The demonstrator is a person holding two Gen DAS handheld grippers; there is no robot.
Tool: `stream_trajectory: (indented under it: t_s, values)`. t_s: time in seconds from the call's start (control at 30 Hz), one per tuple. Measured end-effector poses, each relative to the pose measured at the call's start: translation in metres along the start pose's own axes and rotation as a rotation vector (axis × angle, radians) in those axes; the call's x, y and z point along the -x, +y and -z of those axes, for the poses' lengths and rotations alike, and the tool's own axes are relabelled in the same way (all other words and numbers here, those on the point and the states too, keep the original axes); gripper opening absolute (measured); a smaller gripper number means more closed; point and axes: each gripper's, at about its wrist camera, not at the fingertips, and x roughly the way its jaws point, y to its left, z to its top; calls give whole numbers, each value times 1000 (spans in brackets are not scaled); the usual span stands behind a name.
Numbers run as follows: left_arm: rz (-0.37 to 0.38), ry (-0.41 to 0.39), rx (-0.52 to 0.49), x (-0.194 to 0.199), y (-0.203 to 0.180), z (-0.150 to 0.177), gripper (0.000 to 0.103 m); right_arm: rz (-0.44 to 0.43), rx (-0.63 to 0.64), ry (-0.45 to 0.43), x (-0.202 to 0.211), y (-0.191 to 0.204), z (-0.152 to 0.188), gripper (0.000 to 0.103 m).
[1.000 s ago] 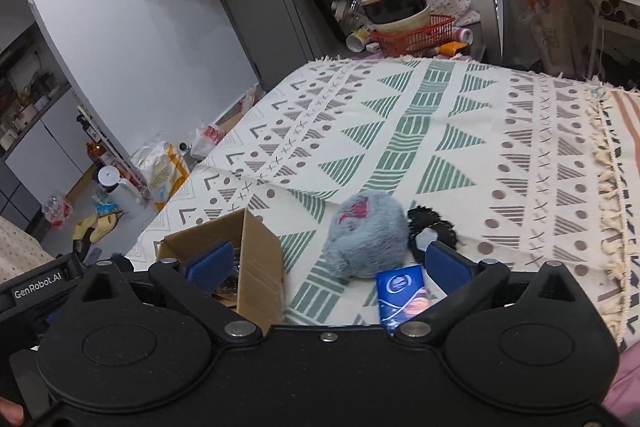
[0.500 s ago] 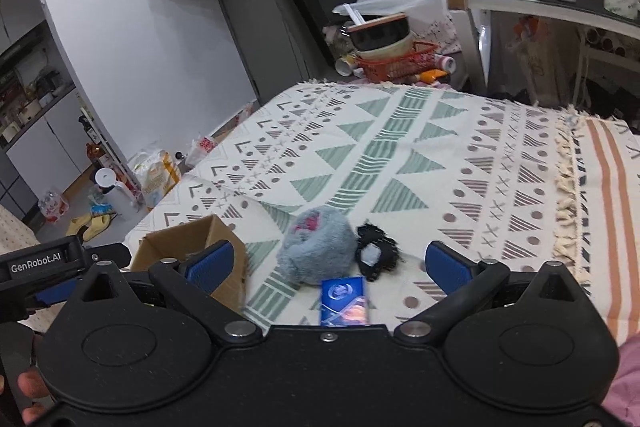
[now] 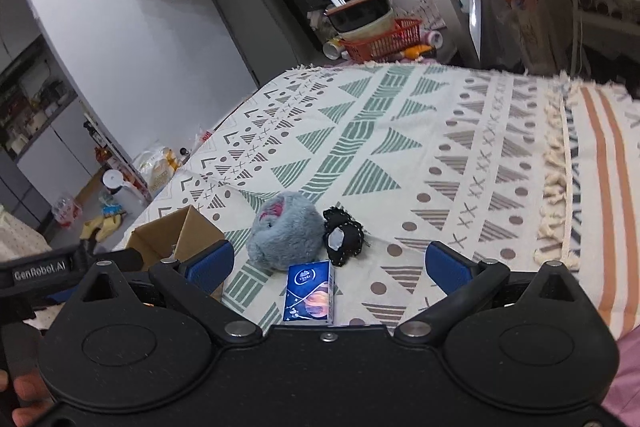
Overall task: Organize soft objects
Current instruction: 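Move both open tools away from the box toward the remaining items on the bed, then grasp the blue Vinda tissue packet with the left tool while the right tool grasps the black lace mask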
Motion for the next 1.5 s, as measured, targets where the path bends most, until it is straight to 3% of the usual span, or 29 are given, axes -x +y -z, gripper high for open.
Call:
stream_trajectory:
  t_s: [0.27, 0.63, 1.5]
  values:
    - [-3, 30, -3, -22, -22, 10, 91, -66, -86, -4, -14, -29, 4, 103]
    - [-39, 88, -36, -64, -48, 24, 88, -81, -162, -11, -39, -55, 6, 101]
    - [-42, 290, -55, -159, -79, 44, 80, -72, -209, 149, -121, -82, 10, 76]
